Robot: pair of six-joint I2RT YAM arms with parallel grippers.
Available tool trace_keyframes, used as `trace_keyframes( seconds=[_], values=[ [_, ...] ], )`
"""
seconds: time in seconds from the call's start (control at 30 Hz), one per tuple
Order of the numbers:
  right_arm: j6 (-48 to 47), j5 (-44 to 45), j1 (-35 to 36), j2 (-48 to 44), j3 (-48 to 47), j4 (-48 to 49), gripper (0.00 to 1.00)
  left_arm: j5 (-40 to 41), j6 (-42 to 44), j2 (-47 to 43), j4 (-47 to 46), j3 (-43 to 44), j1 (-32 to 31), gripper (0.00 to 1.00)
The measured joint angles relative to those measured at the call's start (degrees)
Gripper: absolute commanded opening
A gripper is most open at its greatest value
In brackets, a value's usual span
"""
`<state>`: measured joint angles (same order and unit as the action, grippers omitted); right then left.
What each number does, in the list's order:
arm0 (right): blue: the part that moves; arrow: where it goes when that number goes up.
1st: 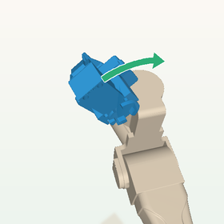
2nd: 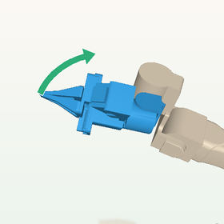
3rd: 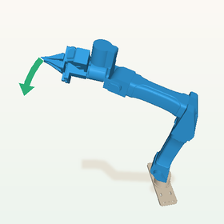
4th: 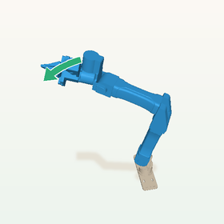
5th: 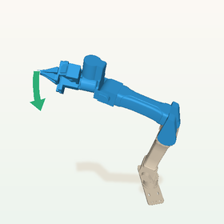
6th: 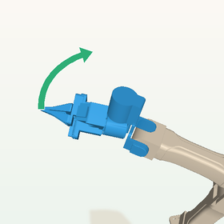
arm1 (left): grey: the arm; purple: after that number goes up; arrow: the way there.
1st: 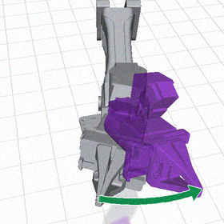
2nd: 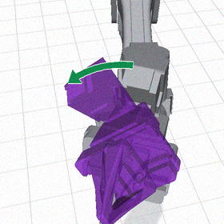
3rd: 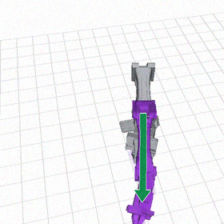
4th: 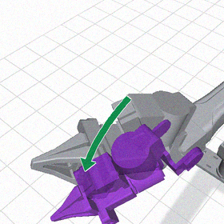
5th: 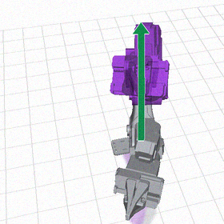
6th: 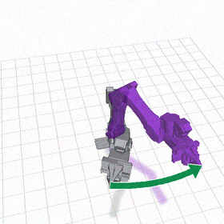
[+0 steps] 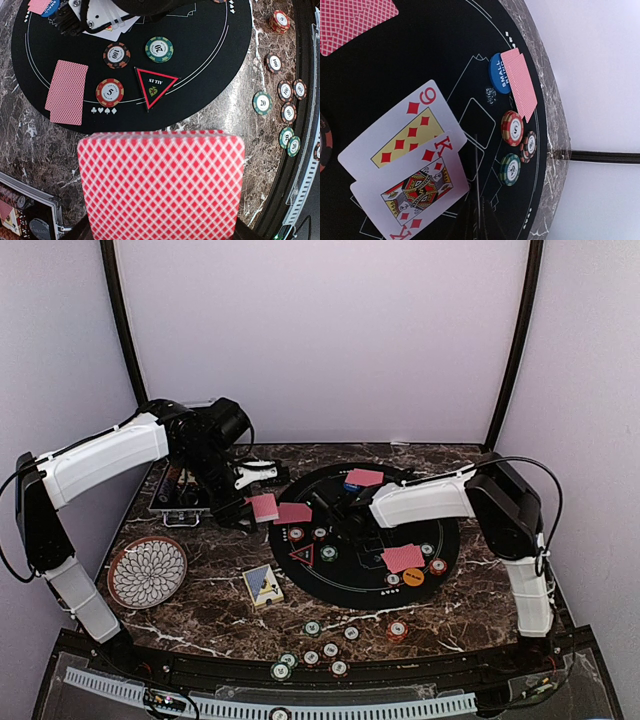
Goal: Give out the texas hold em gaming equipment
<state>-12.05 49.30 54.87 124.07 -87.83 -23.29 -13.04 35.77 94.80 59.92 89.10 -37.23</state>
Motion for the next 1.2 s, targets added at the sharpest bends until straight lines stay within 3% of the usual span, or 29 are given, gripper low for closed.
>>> trace_keyframes(
  seconds=[0.43, 0.73, 0.87, 1.03, 1.2],
  values=[
    [1.1, -3.9, 1.2, 0.0, 3.4, 0.6, 0.27, 0.0, 0.0, 0.0, 0.0, 0.0, 0.0, 0.0],
    [4.0, -5.8, 1.3, -2.2, 6.5, -0.7, 0.35, 0.0, 0.0, 0.0, 0.0, 0.0, 0.0, 0.0],
    [5.4, -7.1, 1.3, -4.3, 7.1, -1.3, 0.42, 0.0, 0.0, 0.0, 0.0, 0.0, 0.0, 0.0],
    [7.2, -10.1, 0.9, -7.1, 7.9, -2.1, 0.59, 0.0, 0.0, 0.0, 0.0, 0.0, 0.0, 0.0],
    [10.8, -16.2, -0.9, -11.1, 10.5, -2.6, 0.65, 0.0, 0.0, 0.0, 0.0, 0.0, 0.0, 0.0]
  ],
)
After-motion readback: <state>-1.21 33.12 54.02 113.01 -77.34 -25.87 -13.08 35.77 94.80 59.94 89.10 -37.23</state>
